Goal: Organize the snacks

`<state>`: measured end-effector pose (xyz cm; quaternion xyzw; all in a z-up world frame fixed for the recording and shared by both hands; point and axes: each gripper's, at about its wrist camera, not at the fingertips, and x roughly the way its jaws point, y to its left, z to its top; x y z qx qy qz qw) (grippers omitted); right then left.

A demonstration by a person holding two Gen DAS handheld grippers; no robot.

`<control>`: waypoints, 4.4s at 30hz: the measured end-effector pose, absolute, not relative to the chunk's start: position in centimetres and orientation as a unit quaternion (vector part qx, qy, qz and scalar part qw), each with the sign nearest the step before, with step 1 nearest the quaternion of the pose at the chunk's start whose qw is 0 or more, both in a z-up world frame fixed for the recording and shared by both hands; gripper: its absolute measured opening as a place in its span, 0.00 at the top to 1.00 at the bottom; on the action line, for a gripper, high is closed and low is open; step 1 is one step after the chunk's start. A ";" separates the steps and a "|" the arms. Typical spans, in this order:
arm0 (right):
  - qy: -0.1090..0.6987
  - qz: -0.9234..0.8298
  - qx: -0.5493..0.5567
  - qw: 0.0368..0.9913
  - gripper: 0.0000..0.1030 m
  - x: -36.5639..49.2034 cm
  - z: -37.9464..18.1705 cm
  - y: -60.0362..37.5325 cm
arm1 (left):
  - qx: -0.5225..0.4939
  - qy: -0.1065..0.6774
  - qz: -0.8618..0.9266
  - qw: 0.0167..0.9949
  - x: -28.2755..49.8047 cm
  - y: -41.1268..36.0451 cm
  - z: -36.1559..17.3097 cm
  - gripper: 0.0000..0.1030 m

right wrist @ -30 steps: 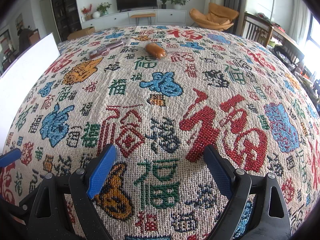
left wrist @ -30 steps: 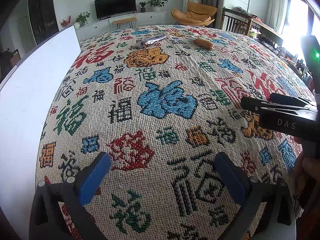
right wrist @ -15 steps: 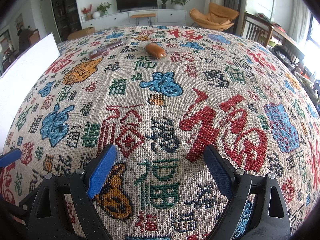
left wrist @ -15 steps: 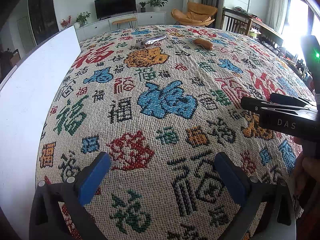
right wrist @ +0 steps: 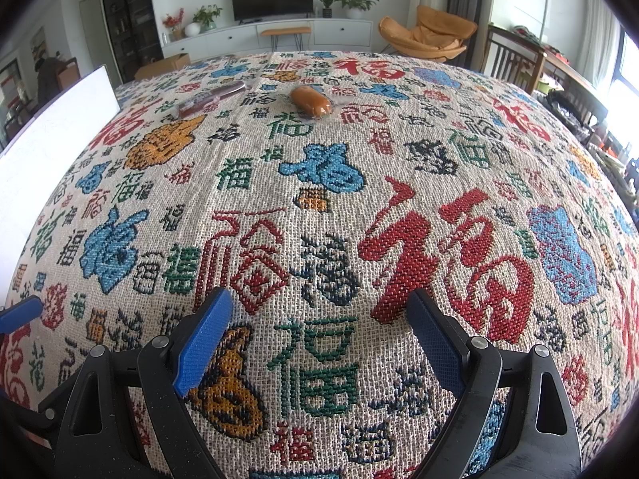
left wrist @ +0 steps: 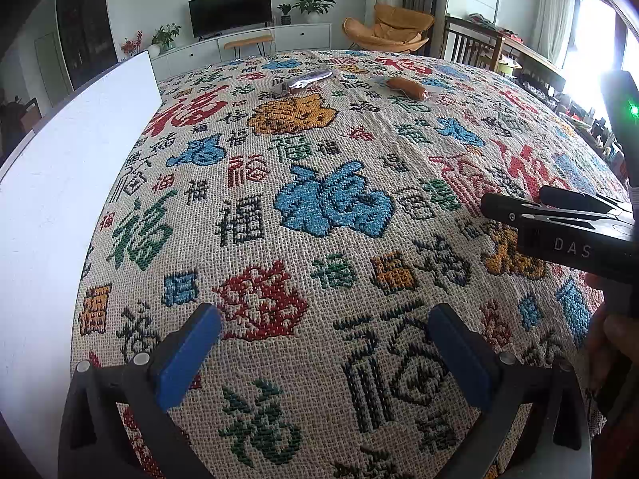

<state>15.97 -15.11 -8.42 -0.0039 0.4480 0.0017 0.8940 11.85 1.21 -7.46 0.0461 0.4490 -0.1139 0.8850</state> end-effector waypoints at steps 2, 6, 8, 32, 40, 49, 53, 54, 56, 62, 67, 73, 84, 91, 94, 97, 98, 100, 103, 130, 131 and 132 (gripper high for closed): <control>0.448 0.002 -0.004 0.894 0.11 16.0 -8.4 -15.1 | 0.046 0.449 -0.114 0.885 11.9 1.2 -7.5 0.00; 0.448 0.002 -0.004 0.894 0.11 16.0 -8.4 -15.1 | 0.046 0.449 -0.114 0.885 11.9 1.2 -7.5 0.00; 0.448 0.002 -0.004 0.894 0.11 16.0 -8.4 -15.1 | 0.046 0.449 -0.114 0.885 11.9 1.2 -7.5 0.00; 0.448 0.002 -0.004 0.894 0.11 16.0 -8.4 -15.1 | 0.046 0.449 -0.114 0.885 11.8 1.2 -7.4 0.00; 0.448 0.002 -0.004 0.894 0.11 15.9 -8.4 -15.1 | 0.047 0.449 -0.114 0.885 11.9 1.2 -7.5 0.00; 0.448 0.002 -0.004 0.894 0.11 16.0 -8.4 -15.1 | 0.047 0.449 -0.114 0.885 11.9 1.2 -7.5 0.00; 0.448 0.002 -0.004 0.894 0.11 16.0 -8.4 -15.1 | 0.047 0.449 -0.115 0.885 11.9 1.2 -7.5 0.00; 0.448 0.002 -0.004 0.894 0.11 16.0 -8.4 -15.1 | 0.047 0.449 -0.115 0.885 11.9 1.2 -7.5 0.00; 0.448 0.002 -0.004 0.894 0.11 15.9 -8.4 -15.1 | 0.047 0.449 -0.115 0.885 11.9 1.2 -7.5 0.00; 0.448 0.002 -0.004 0.894 0.11 15.9 -8.4 -15.1 | 0.047 0.449 -0.115 0.885 11.9 1.2 -7.5 0.00; 0.446 0.003 0.001 0.895 0.12 15.8 -8.3 -15.3 | 0.047 0.449 -0.115 0.885 11.9 1.2 -7.5 0.00; 0.448 -0.029 0.019 0.893 0.12 17.4 -7.0 -18.6 | 0.047 0.449 -0.115 0.885 11.9 1.2 -7.5 0.00; 0.442 -0.046 0.032 0.895 0.11 18.0 -8.1 -24.6 | 0.047 0.449 -0.116 0.885 11.9 1.2 -7.5 0.00; 0.445 -0.051 0.025 0.894 0.11 18.2 -8.3 -24.6 | 0.046 0.450 -0.118 0.884 12.0 1.3 -7.4 0.00; 0.445 -0.054 0.021 0.893 0.11 18.3 -8.4 -24.5 | 0.047 0.453 -0.125 0.881 12.0 1.4 -7.3 0.00; 0.446 -0.053 0.023 0.893 0.11 18.3 -8.5 -24.6 | 0.034 0.470 -0.142 0.871 12.9 1.6 -6.9 0.00; 0.446 -0.053 0.023 0.893 0.11 18.3 -8.5 -24.6 | 0.013 0.475 -0.159 0.865 13.8 1.9 -6.5 0.00; 0.446 -0.053 0.023 0.893 0.11 18.3 -8.4 -24.6 | -0.028 0.484 -0.174 0.857 16.5 2.5 -5.2 0.00; 0.446 -0.052 0.025 0.893 0.11 18.3 -8.5 -24.6 | -0.061 0.478 -0.173 0.859 22.9 2.9 -2.4 0.01; 0.445 -0.051 0.026 0.893 0.10 18.3 -8.5 -24.7 | -0.033 0.530 -0.193 0.825 22.4 4.0 -4.6 0.96; 0.445 -0.051 0.026 0.894 0.10 18.3 -8.5 -24.7 | -0.038 0.536 -0.191 0.821 20.6 4.3 -4.7 0.92; 0.445 -0.051 0.026 0.894 0.10 18.3 -8.5 -24.7 | -0.047 0.544 -0.192 0.815 19.1 4.8 -5.0 0.79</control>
